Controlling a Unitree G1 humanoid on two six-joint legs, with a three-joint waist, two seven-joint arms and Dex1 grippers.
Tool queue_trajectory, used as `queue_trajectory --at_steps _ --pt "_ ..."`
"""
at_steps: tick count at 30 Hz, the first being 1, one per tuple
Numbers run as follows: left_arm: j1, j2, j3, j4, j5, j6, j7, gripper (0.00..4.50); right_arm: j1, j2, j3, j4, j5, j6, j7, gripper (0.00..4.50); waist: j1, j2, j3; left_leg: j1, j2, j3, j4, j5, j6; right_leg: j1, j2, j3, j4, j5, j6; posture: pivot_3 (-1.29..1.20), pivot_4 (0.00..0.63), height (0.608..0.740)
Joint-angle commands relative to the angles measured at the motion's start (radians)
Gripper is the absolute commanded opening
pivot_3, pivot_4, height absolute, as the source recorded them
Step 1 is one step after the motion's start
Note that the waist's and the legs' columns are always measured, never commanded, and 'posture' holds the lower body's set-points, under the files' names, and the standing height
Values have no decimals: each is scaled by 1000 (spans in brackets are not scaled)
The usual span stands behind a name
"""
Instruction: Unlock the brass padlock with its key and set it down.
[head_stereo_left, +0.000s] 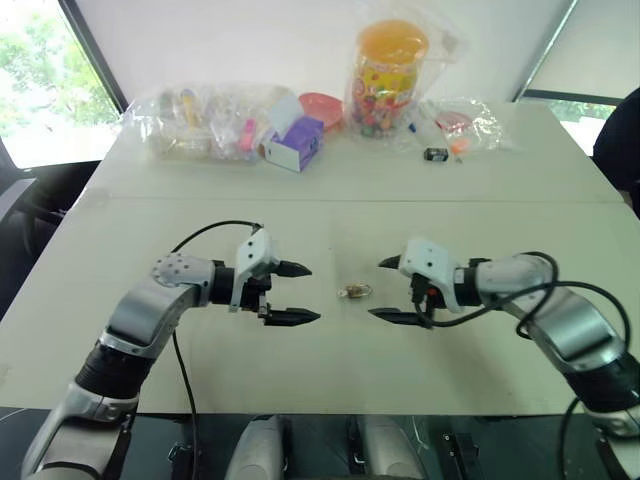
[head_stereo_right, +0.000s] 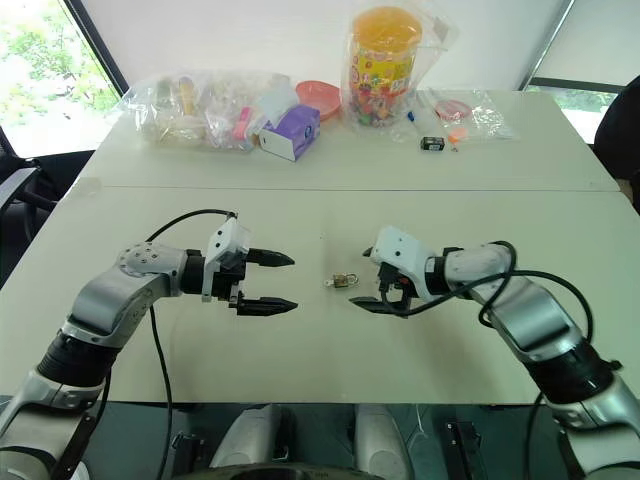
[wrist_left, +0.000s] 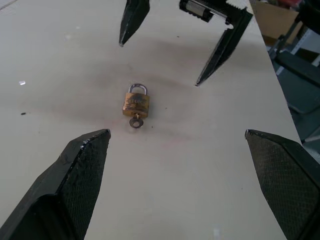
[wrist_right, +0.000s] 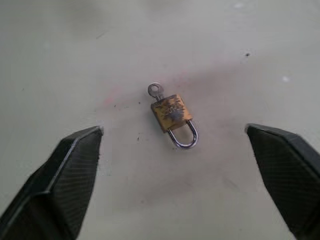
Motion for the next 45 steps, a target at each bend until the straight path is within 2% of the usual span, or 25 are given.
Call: queue_trajectory --at_steps 1,11,14,19,20,24,28,31,38,43,44,45 --pt "5 11 20 -51 -5 -8 15 4500 -54 42 23 103 -43 -70 43 4449 2 0 0 0 0 0 0 0 0 0 0 0 0 0 0 0 150 735" --pt "31 37 45 -87 -16 7 43 4500 -106 147 57 305 -120 -175 114 4449 -3 0 0 0 0 0 0 0 0 0 -1 0 1 0 0 0 150 735" --pt "37 46 49 -94 -12 8 52 4500 -106 165 65 335 -141 -200 125 3619 -4 0 0 1 0 0 0 0 0 0 -1 0 1 0 0 0 150 735" --pt "37 52 50 -95 -16 10 54 4500 -103 193 76 334 -168 -214 131 993 -3 0 0 1 0 0 0 0 0 0 -1 0 2 0 0 0 150 735" --pt "37 53 49 -94 -16 9 53 4500 -101 194 79 329 -178 -218 131 661 -3 0 0 1 0 0 0 0 0 0 -1 0 2 0 0 0 150 735" --pt "22 43 48 -75 -34 26 46 4500 -84 153 76 277 -258 -277 93 689 -3 0 0 1 0 0 0 0 0 0 -1 0 2 0 0 0 150 735" --pt "-21 -18 59 -2 -87 88 57 4500 -55 109 8 128 -400 -504 -77 689 5 0 0 1 -1 0 1 0 0 0 -2 0 3 0 0 0 150 735" --pt "-66 -60 64 42 -112 113 61 4500 0 66 -20 -2 -453 -591 -119 689 5 0 0 0 -1 0 1 0 0 -1 -2 0 3 0 0 0 150 735" --pt "-137 -120 55 103 -143 142 40 4500 109 33 -73 -206 -491 -617 -144 689 -2 0 0 0 -1 0 1 0 0 -1 0 0 3 0 0 0 150 735" --pt "-157 -138 48 133 -144 140 24 4500 114 34 -90 -254 -495 -583 -137 689 0 0 0 0 -1 0 1 0 -1 -1 0 0 4 0 0 0 150 735" --pt "-158 -139 45 135 -141 138 21 3970 112 36 -91 -258 -495 -577 -135 689 0 0 0 0 -1 0 1 0 -1 -1 0 0 4 0 0 0 150 735" --pt "-158 -140 42 138 -138 135 18 3733 109 38 -90 -261 -495 -572 -133 689 0 0 0 0 -1 0 1 0 -1 -1 0 0 4 0 0 0 150 735"
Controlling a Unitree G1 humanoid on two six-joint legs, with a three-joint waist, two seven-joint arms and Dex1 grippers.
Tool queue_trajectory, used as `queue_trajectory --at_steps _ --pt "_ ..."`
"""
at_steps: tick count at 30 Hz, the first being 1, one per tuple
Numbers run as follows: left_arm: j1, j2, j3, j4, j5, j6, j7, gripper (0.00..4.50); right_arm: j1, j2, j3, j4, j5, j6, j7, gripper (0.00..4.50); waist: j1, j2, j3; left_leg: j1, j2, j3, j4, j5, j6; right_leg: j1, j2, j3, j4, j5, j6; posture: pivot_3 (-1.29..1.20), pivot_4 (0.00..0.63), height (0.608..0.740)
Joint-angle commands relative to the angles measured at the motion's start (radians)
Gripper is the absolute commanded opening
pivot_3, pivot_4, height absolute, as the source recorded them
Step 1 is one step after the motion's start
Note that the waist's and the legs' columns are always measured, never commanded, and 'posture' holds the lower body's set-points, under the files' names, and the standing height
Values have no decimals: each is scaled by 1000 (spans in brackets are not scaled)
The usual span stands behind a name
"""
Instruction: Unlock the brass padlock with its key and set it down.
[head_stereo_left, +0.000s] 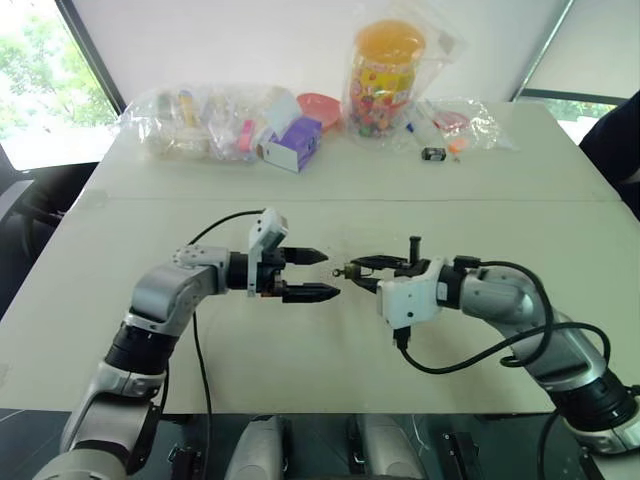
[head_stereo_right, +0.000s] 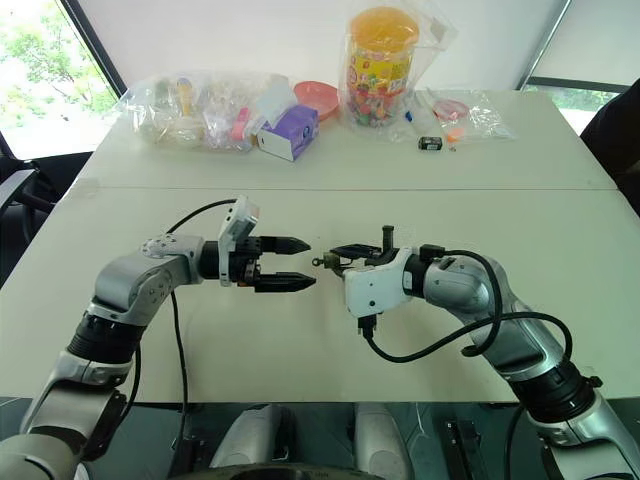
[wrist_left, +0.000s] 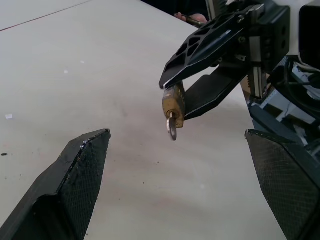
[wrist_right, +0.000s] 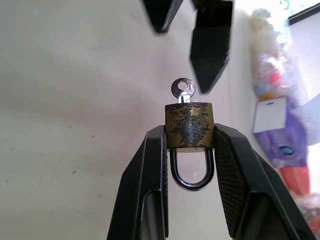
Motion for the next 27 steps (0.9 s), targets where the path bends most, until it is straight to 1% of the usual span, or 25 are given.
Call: queue_trajectory --at_steps 1,3,5,7,8,16,20,22,27 --pt "-15 -4 -2 -5 2 -25 -23 3282 -21 6 -29 -47 1 18 -1 689 0 0 0 0 0 0 0 0 0 0 0 0 0 0 0 0 150 735" --pt "-11 -12 -12 2 14 -41 -21 2340 -28 7 -26 -57 5 30 6 689 0 0 0 0 0 0 0 0 0 0 0 0 0 0 0 0 150 735" --pt "-12 -24 -11 13 18 -48 -12 1202 -32 9 -24 -64 7 41 11 689 1 0 0 0 0 0 0 0 0 0 0 0 0 0 0 0 150 735" --pt "-16 -29 -8 19 19 -50 -13 266 -32 7 -21 -66 5 42 16 689 1 0 0 0 0 0 0 0 0 0 0 0 0 0 0 0 150 735" --pt "-19 -37 -4 23 18 -49 -8 38 -30 3 -20 -69 4 42 21 689 1 0 0 0 0 0 0 0 0 0 0 0 0 0 0 0 150 735" --pt "-22 -59 -10 37 46 -82 9 38 -30 11 -9 -96 7 69 39 689 1 0 0 0 0 0 0 0 0 0 0 0 0 0 0 0 150 735" --pt "-18 -67 -27 41 111 -188 13 38 -25 8 -8 -103 14 88 50 689 2 0 0 0 0 0 0 0 0 0 0 0 0 0 0 0 150 735" --pt "-13 -73 -39 38 153 -270 11 38 -17 14 -8 -120 42 133 68 689 2 0 0 0 0 0 0 0 0 0 0 0 0 0 0 0 150 735" --pt "-12 -117 -90 80 317 -626 35 38 -25 45 10 -157 111 273 120 689 2 0 0 0 0 0 0 0 0 0 0 0 0 0 0 0 150 735"
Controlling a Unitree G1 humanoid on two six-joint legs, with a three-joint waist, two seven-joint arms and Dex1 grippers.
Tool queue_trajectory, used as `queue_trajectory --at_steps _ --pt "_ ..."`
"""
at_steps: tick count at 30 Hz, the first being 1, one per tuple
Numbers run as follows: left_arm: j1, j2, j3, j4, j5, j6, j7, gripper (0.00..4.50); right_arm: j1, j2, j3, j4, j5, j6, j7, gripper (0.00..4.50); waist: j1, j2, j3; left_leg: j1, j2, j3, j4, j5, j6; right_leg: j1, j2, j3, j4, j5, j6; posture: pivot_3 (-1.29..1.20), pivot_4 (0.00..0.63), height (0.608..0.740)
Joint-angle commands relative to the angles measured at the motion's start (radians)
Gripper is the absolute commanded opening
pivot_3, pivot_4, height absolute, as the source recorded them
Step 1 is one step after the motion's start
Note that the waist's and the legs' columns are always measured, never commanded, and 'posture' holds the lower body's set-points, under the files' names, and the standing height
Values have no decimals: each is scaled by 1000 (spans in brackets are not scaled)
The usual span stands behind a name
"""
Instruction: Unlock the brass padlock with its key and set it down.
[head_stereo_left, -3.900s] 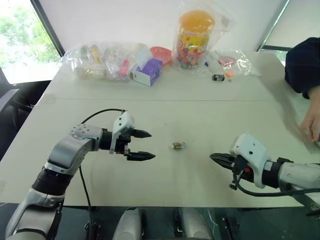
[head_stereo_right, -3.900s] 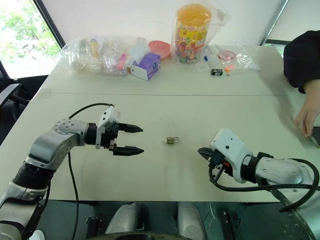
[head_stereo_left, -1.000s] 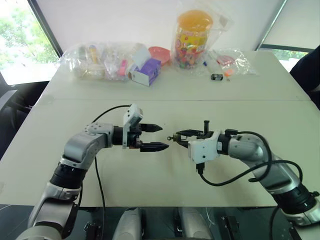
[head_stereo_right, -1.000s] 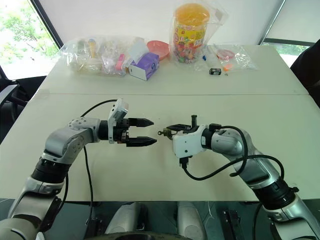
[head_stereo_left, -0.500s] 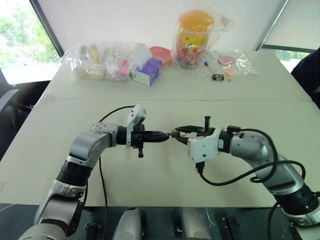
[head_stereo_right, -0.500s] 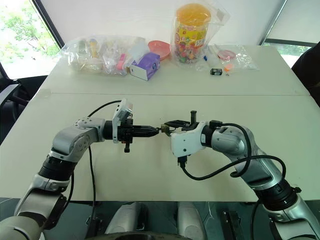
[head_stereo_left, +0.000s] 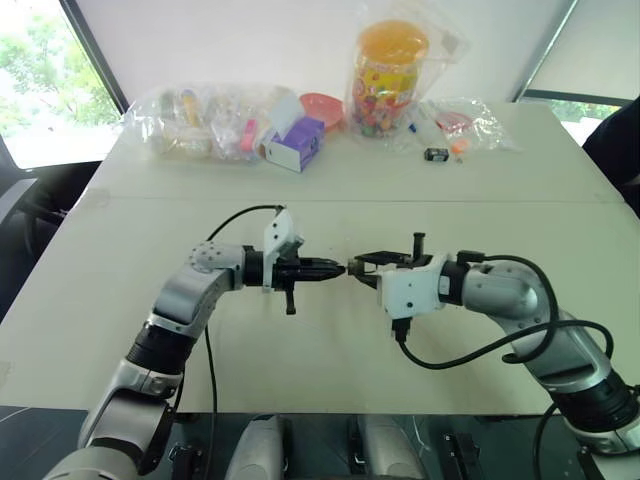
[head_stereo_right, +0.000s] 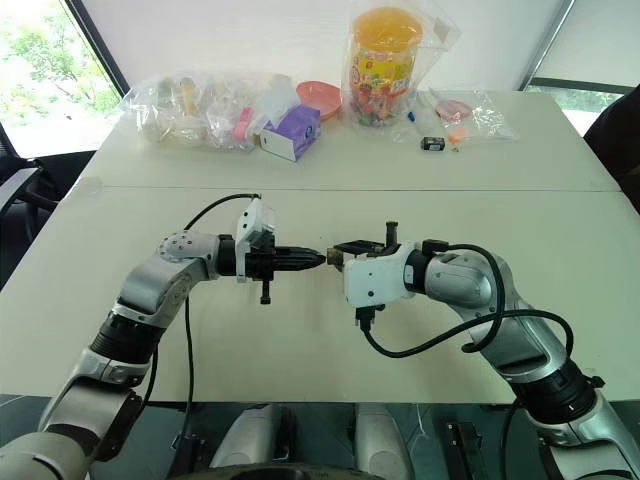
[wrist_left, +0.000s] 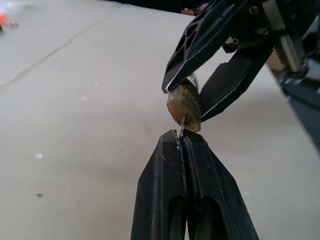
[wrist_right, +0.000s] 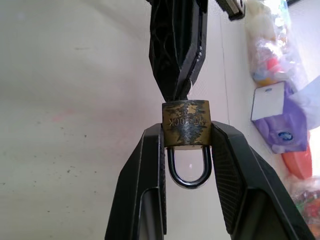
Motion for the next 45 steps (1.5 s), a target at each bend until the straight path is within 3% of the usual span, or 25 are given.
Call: queue_trajectory --at_steps 1,3,5,11,14,17,21,35,38,45 --pt "-16 -34 -25 5 96 -280 16 38 -13 22 34 -79 70 50 51 689 0 0 0 0 0 0 0 0 0 0 0 0 0 0 0 0 150 735" --pt "-18 -33 -48 24 140 -403 -5 38 -23 24 41 -69 67 57 61 689 0 0 0 0 0 0 0 0 0 0 0 0 0 0 0 0 150 735" --pt "-14 -22 -53 30 133 -372 -29 38 -31 23 44 -58 62 52 69 689 0 0 0 0 0 0 0 0 0 0 0 0 0 0 0 0 150 735" --pt "3 24 22 -55 -127 189 -65 38 -31 -3 44 -32 21 0 75 689 -3 0 0 0 0 0 0 0 0 0 2 -1 0 0 0 0 150 735" --pt "-9 35 60 -93 -228 371 -59 865 -24 -16 37 -20 15 -20 75 689 -3 0 0 0 0 0 0 0 0 0 2 -1 0 0 0 0 150 735" --pt "-29 27 98 -126 -314 512 -26 2352 -15 -28 29 -13 13 -34 73 689 -1 0 0 0 0 0 0 0 0 0 1 -1 0 0 0 0 150 735" --pt "-36 19 105 -121 -320 545 11 4392 -11 -38 24 -13 13 -40 71 689 -2 0 0 0 0 0 0 0 0 0 1 0 1 0 0 0 150 735" --pt "-5 -57 66 -47 -248 494 116 4392 -30 -28 21 -16 7 -55 52 689 -1 0 0 0 0 0 0 0 0 0 0 0 1 0 0 0 150 735" --pt "-2 -60 61 -44 -245 491 111 3569 -32 -28 21 -16 4 -58 51 689 -1 0 0 0 0 0 0 0 0 0 0 0 1 0 0 0 150 735" --pt "4 -61 49 -45 -240 490 102 36 -35 -29 21 -17 3 -59 52 689 -1 0 0 0 0 0 0 0 0 0 0 0 1 0 0 0 150 735"
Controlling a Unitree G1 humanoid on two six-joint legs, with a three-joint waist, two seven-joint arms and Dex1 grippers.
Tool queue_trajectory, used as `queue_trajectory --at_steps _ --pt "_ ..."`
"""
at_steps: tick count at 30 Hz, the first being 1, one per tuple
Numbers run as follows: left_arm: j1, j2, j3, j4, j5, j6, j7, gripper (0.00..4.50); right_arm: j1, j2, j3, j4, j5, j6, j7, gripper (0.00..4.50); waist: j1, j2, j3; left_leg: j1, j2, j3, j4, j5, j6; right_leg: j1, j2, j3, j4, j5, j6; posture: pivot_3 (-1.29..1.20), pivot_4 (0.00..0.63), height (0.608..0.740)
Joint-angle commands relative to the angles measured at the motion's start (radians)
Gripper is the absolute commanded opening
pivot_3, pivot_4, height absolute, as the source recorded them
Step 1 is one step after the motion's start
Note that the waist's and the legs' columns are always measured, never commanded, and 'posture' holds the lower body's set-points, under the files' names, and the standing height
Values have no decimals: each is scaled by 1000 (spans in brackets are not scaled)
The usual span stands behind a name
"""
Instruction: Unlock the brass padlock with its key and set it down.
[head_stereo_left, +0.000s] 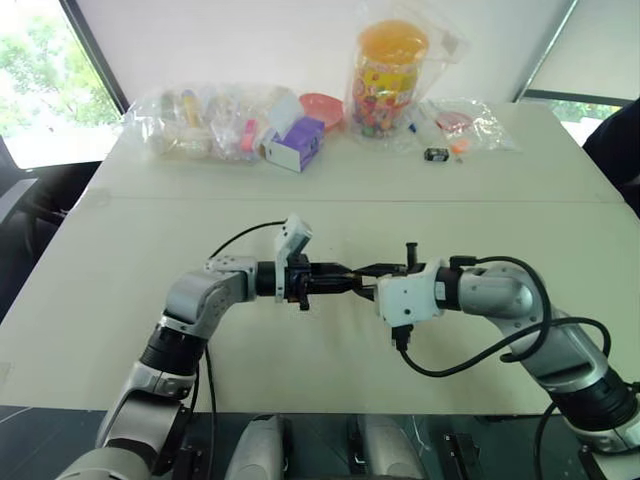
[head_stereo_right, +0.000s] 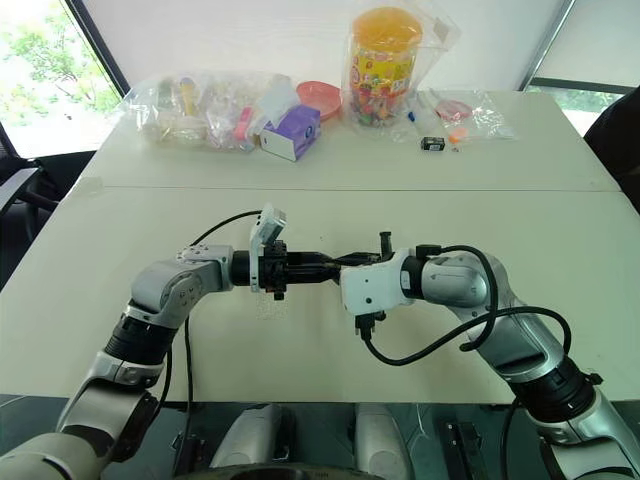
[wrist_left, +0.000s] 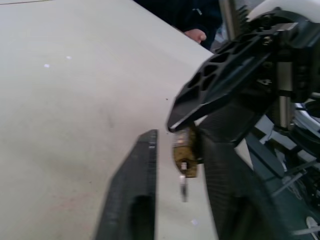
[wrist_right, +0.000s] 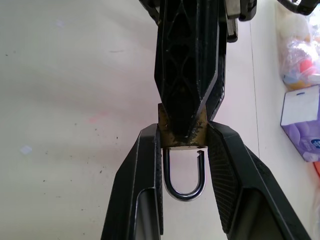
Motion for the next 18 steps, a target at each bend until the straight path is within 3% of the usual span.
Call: queue_trajectory --at_steps 1,8,9,14,15,18 --pt "5 7 0 -8 11 -13 3 36 -22 -1 -21 -35 12 -15 -2 689 0 0 0 0 0 0 0 0 0 0 0 0 0 0 0 0 150 735" --pt "6 12 -7 -6 22 -14 7 36 -26 5 -24 -45 32 13 11 689 0 0 0 0 0 0 0 0 0 0 0 0 0 0 0 0 150 735" --pt "6 14 -7 -6 23 -15 6 0 -26 8 -28 -47 39 25 13 1737 0 0 0 0 0 0 0 0 0 0 0 0 0 0 0 0 150 735" --pt "-2 24 8 0 14 -12 -7 0 -21 5 -68 -71 104 125 28 4261 0 0 0 0 0 0 0 0 0 0 0 0 0 0 0 0 150 735" --pt "-3 26 10 1 13 -12 -9 0 -20 5 -78 -77 119 147 28 4479 1 0 0 0 0 0 0 0 0 0 0 0 0 0 0 0 150 735" --pt "-6 40 8 2 7 -10 -31 0 -20 27 -145 -110 205 276 7 4479 0 0 0 0 0 0 0 0 0 0 -1 0 0 0 0 0 150 735"
